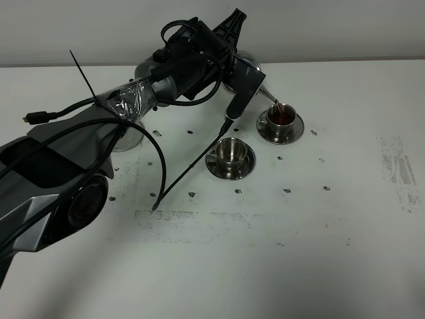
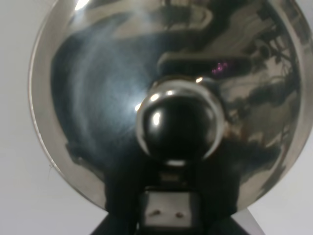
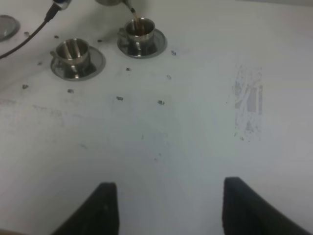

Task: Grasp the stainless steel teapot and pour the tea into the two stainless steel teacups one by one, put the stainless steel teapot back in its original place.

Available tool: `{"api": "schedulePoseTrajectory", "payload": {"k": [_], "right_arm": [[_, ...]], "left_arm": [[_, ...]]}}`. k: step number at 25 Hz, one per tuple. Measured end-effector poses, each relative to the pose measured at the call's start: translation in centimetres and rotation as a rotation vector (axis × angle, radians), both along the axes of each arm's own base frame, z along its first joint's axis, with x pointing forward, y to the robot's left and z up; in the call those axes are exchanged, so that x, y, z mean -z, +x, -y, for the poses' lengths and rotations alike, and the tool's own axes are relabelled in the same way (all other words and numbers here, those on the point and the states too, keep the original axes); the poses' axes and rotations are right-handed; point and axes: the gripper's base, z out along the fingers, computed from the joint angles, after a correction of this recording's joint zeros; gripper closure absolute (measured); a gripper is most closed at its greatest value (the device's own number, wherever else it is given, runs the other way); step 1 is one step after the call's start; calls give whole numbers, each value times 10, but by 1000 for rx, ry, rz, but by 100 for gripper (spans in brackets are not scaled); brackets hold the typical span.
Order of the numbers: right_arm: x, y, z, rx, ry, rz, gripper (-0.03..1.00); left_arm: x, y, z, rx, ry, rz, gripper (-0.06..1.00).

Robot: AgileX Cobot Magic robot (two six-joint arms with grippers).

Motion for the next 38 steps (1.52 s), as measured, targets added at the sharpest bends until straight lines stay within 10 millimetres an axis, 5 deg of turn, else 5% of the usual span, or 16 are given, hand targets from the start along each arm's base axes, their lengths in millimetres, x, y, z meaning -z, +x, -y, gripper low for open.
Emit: {"api": "schedulePoseTrajectory", "payload": {"k": [38], "right_arm": [[0, 0, 0, 0, 0, 0, 51]], "left_arm": [[-1, 1, 0, 12, 16, 24, 76]]}}
